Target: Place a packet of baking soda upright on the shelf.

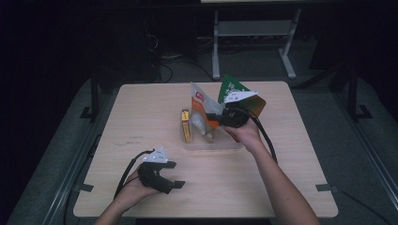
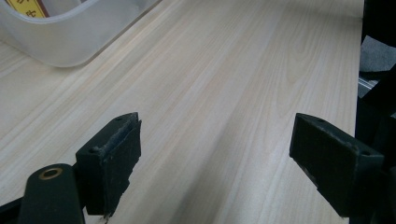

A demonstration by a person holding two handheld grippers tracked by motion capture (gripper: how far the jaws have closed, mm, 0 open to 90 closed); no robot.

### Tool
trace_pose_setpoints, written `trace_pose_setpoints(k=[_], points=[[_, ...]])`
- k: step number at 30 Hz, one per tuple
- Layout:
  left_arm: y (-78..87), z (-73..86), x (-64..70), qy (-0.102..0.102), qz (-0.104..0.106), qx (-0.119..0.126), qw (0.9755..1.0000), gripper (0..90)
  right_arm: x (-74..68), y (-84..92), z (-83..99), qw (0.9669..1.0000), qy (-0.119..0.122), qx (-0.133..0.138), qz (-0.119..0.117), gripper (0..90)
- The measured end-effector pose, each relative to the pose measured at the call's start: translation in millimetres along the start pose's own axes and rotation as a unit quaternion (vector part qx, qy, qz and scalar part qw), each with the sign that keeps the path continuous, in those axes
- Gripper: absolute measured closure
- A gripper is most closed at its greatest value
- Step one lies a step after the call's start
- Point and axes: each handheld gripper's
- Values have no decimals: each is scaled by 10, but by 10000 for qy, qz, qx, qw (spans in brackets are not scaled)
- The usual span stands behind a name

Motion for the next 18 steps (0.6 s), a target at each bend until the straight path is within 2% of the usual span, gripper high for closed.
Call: trace_pose_setpoints(k=[3, 8, 11, 15, 17, 18], points=[[-1, -3, 2, -8, 2, -27, 10000, 160, -17, 53, 22, 10000, 18, 36, 29, 743], [-10, -1, 10, -40, 22, -8, 10000, 159, -98, 236, 14, 9994, 246, -122, 200, 616], [-21, -4, 22, -123, 34, -49, 9999, 155, -159, 356, 57, 9985, 398, -208, 319, 565], [-46, -2, 47, -180, 65, -45, 9998, 149, -200, 496, 140, 9976, 457, -321, 409, 531], [-53, -3, 52, -187, 58, -57, 9998, 149, -222, 553, 178, 9965, 491, -483, 483, 512], [-57, -3, 51, -199, 62, -54, 9998, 149, -237, 592, 209, 9966, 505, -434, 489, 508]])
Point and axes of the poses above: each handheld gripper's, and its own axes: y roughly backward along the jaws, z roughly out of its underside, x roughly to its right, and after that the axes turned 1 degree about -x, right-handed
